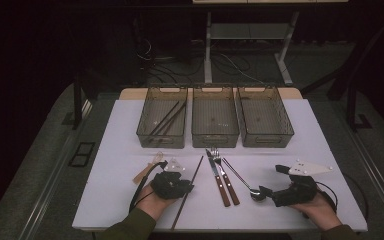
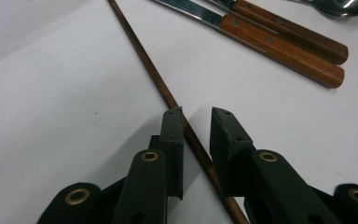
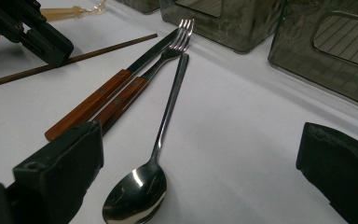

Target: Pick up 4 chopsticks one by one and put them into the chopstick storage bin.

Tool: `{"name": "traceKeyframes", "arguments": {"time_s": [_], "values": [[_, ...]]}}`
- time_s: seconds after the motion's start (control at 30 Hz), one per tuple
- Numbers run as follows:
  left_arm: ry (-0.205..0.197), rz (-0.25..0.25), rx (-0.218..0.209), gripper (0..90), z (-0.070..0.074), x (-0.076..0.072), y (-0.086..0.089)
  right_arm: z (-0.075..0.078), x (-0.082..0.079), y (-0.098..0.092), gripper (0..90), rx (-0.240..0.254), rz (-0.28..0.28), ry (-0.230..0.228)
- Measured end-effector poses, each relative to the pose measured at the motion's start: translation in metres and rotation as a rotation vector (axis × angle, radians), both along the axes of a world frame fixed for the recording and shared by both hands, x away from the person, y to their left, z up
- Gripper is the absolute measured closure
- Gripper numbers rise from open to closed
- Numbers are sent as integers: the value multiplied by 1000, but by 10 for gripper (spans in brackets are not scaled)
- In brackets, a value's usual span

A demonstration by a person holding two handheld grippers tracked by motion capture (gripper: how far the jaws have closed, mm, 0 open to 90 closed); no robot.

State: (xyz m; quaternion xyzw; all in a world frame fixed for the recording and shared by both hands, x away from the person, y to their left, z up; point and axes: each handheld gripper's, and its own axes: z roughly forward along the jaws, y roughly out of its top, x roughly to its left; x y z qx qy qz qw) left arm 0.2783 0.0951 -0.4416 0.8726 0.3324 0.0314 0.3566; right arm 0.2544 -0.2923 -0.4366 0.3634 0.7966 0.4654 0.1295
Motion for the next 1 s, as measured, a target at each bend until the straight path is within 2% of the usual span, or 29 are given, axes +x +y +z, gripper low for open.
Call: {"name": "traceKeyframes", "arguments": {"time_s": [0.17, 0.3, 0.4, 0.63, 0.83, 0.87, 0.9, 1.0], "values": [[-3, -5, 4, 743, -1, 0, 0, 0, 0, 0, 8, 0, 0, 1], [-36, -13, 37, 773, 0, -2, -3, 0, 0, 0, 8, 0, 0, 2], [-46, -23, 52, 786, 1, -2, -4, 0, 0, 0, 8, 0, -1, 1], [-51, -34, 66, 804, 3, -2, -4, 0, 0, 0, 8, 1, -1, 6], [-48, -20, 69, 801, 3, -2, -1, 0, 0, 0, 8, 0, 1, -2], [-66, -18, 96, 800, 4, -1, 1, 0, 0, 0, 8, 0, 1, -3], [-79, -11, 106, 800, 4, -1, 1, 0, 0, 0, 8, 0, 1, -4], [-86, 12, 130, 789, 5, 1, 10, 0, 0, 0, 8, -1, 1, -2]]}}
